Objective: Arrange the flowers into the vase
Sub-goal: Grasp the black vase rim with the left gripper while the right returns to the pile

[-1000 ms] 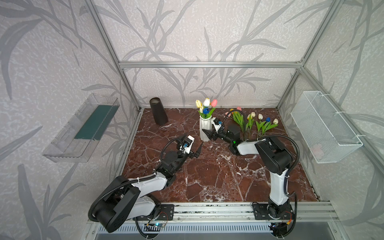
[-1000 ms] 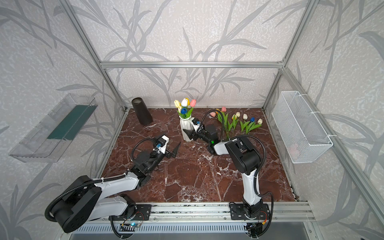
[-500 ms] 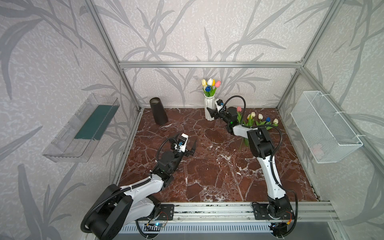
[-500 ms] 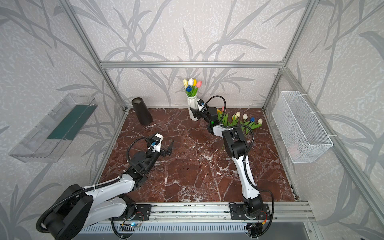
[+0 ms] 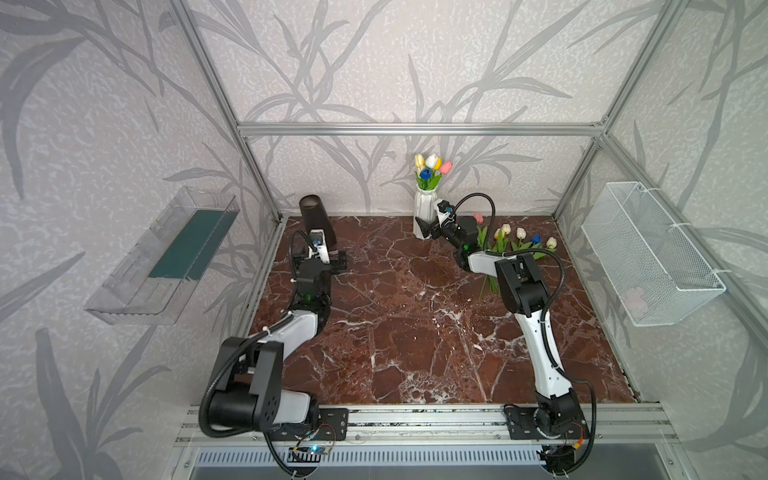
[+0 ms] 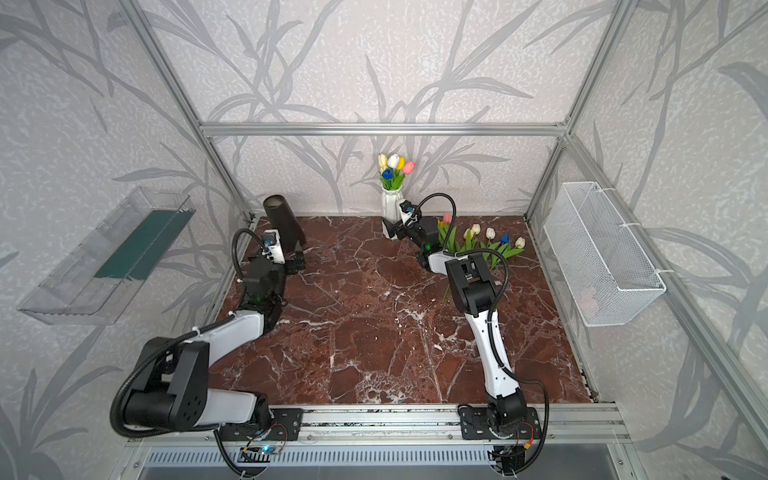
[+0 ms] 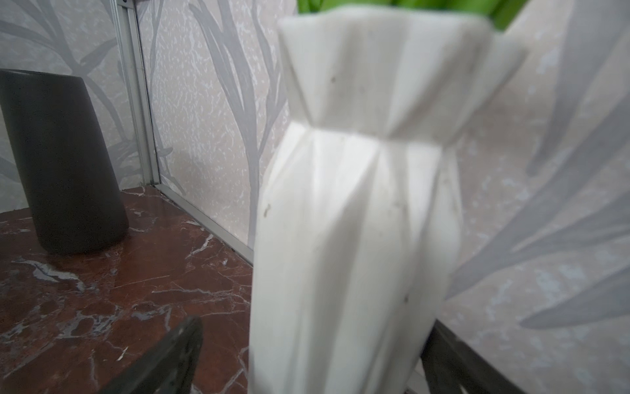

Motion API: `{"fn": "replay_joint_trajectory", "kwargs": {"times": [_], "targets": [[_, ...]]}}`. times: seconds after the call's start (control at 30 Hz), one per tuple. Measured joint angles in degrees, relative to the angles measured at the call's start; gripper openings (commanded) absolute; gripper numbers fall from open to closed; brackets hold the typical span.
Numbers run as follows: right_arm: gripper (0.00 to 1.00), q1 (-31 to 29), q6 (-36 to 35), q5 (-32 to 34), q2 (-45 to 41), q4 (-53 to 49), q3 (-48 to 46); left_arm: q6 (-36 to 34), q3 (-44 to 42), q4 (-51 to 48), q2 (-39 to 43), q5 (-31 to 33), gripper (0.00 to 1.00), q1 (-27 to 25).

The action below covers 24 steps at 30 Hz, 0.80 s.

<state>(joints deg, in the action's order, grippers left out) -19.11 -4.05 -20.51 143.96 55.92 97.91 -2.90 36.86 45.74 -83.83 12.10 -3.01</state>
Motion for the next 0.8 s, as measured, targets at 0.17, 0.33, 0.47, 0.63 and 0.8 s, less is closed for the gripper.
{"fn": "replay_joint_trajectory", "kwargs": {"times": [0.17,0.33,0.47,0.63,0.8], "targets": [[0.99,0.02,1.29,-0.17,-2.51,2.89,-6.12,0.50,12.50,-3.10,-14.14,-3.06,0.99,6.10],[0.99,0.11,2.62,-0.55,-6.54,6.27,-13.11,0.31,23.26,-7.21,-22.80,-6.23,1.00,7.85],[0.99,0.11,3.65,-0.79,-10.60,10.12,-18.84,-0.48,30.38,-9.01,-27.61,-8.66,0.99,7.96],[0.99,0.13,4.66,-1.07,-15.85,13.99,-24.68,-1.33,36.70,-10.54,-32.76,-10.08,0.99,8.00],[0.99,0.13,6.03,-0.96,-22.49,17.49,-31.47,-1.42,42.05,-11.34,-38.34,-9.90,1.00,8.35]]}}
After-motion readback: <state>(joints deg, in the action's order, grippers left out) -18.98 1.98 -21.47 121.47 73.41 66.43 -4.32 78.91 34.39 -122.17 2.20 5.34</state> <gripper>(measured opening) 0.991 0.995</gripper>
